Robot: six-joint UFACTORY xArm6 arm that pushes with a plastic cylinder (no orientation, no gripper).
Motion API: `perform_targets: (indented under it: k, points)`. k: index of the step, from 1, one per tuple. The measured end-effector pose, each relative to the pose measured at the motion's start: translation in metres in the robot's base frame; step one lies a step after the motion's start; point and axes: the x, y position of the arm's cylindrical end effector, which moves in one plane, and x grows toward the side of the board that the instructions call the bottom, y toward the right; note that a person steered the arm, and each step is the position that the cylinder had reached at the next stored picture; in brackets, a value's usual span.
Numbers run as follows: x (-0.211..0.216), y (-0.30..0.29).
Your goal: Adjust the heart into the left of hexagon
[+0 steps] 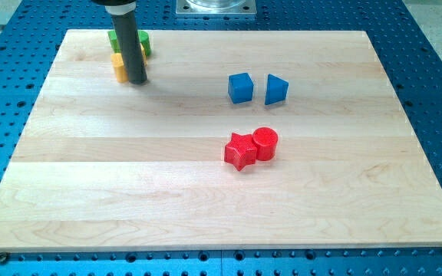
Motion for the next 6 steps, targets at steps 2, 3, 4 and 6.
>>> perform_targets:
  k: [2, 3, 4, 6]
  points:
    - [0.014, -0.018]
    - [-0.010, -0.021]
    - [-0.018, -0.024]
    - [-0.033, 0.111]
